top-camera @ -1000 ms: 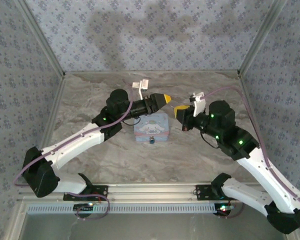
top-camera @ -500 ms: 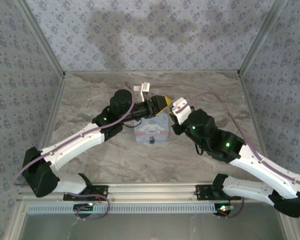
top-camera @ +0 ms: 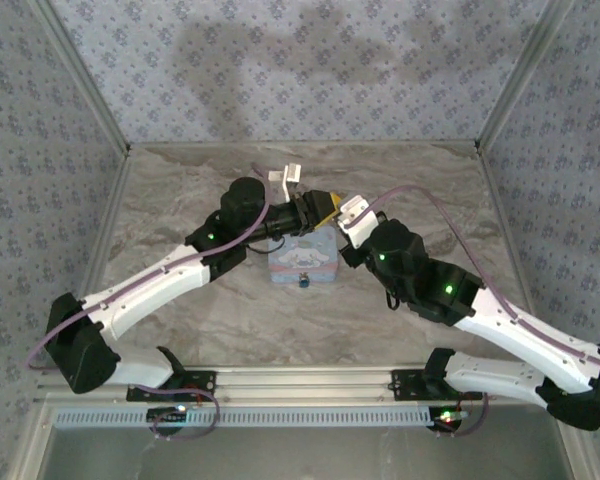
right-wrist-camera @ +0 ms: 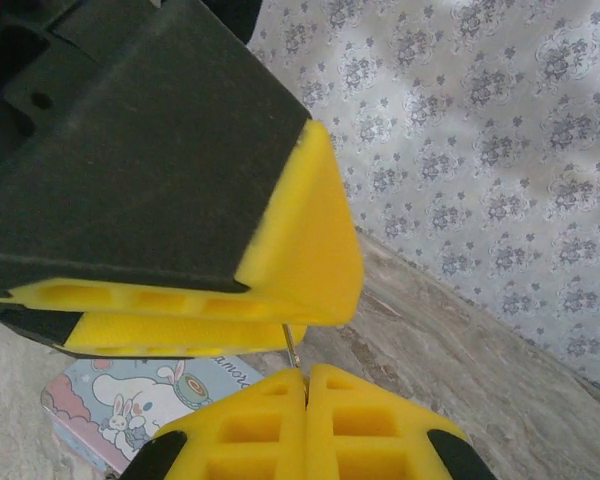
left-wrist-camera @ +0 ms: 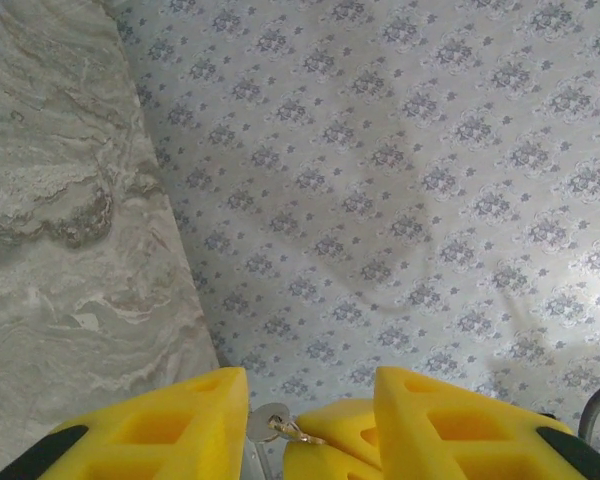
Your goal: Unlock a padlock with a key
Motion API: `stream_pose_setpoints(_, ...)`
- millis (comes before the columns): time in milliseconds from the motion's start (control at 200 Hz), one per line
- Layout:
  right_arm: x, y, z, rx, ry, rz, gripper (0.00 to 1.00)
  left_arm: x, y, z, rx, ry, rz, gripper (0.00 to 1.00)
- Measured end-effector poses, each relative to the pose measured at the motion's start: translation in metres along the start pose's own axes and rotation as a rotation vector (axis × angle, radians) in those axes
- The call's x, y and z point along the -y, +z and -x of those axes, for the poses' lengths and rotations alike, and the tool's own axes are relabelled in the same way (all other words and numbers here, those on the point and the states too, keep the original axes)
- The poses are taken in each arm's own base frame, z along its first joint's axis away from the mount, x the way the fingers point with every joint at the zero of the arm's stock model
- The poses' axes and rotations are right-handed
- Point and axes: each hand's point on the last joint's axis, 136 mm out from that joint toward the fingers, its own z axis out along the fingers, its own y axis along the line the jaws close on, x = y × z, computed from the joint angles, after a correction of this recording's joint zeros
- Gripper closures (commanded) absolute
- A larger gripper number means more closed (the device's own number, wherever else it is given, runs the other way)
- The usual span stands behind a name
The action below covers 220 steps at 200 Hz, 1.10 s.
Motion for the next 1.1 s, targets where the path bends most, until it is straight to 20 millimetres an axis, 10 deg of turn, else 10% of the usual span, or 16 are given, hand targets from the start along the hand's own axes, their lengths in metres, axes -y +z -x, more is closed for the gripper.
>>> stream_pose_setpoints(520,-0.004,0.003,0.001,0.003,-0.083,-0.06,1.0,-0.004,0.003,0.0,-0.008,-0.018,0.016,1.0)
stream_pose_setpoints(685,-0.005,0.003,0.0,0.001,-0.071,-0.06,0.61,-0.005,0.003,0.0,-0.009,-0.004,0.019,1.0)
stream_pose_setpoints(1099,0.037,-0.039,0.006,0.087,0.294,0.044,0.53,-0.015,0.002,-0.001,-0.008,0.142,0.06,1.0)
